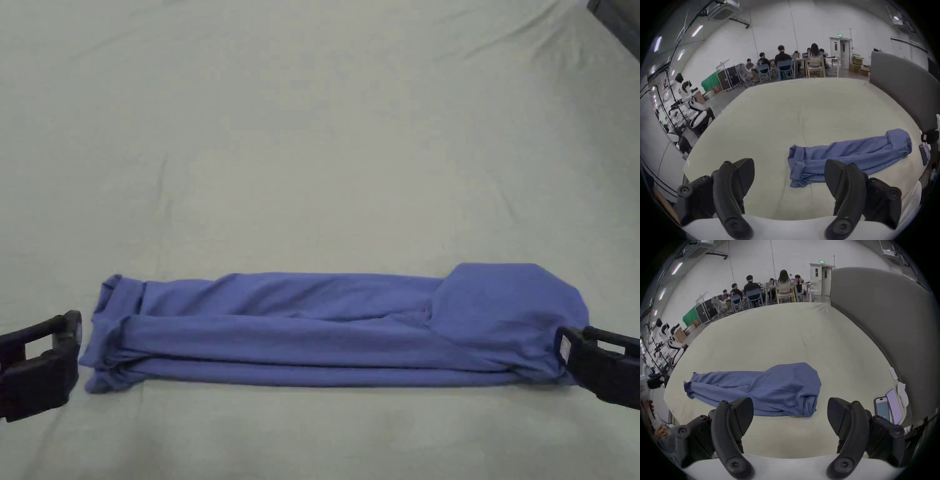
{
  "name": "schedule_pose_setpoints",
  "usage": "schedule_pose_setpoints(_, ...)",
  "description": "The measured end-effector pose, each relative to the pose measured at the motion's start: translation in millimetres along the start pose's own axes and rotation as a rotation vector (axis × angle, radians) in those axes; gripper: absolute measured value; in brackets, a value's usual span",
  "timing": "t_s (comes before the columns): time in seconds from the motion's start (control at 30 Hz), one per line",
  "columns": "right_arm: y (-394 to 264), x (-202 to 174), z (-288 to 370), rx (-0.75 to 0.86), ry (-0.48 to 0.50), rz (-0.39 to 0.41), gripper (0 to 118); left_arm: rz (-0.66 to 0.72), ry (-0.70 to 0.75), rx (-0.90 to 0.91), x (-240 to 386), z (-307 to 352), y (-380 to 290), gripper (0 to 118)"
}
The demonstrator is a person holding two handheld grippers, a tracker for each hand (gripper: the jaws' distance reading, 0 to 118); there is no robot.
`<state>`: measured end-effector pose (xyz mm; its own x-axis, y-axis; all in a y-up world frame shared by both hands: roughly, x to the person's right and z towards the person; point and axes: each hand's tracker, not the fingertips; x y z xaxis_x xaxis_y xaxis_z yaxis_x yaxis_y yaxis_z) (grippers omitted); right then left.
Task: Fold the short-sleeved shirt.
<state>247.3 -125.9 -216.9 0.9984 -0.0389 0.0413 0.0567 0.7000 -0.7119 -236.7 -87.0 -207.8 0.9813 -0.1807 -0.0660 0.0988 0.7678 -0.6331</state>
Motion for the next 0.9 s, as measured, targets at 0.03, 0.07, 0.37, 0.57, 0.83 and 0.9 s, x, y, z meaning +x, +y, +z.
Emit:
schedule_pose_setpoints(0.03,-0.9,-4.4,4.6,0.011,0.001,0.042,72,0.007,-0.019,-0.019,-2.4,5.0,1.7,84)
schedule_pose_setpoints(0.07,-2.8,-8.5,8.3,0.023,-0.003,0.070,16,0.039,-0.059,-0.010,-6.5,6.8,1.0,34)
schedule_pose_setpoints(0.37,-7.5,-17.0,6.3,0.019,0.019,0.063,2,0.057,-0.094,-0.007,-1.4,-29.0,-3.0,0)
schedule_pose_setpoints(0.57,-3.9,-21.3,4.0,0.010,0.047,0.056,2,0.002,-0.148,-0.153,1.3,-133.4,-17.4,100)
schedule_pose_setpoints(0.83,-8.1,-33.2,-11.9,-0.063,0.062,0.073,2,0.053,-0.233,-0.486,6.6,-260.4,-54.2,98)
schedule_pose_setpoints(0.9,-9.7,-37.0,-16.5,-0.082,0.064,0.080,2,0.027,-0.231,-0.368,4.8,-244.7,-53.5,88)
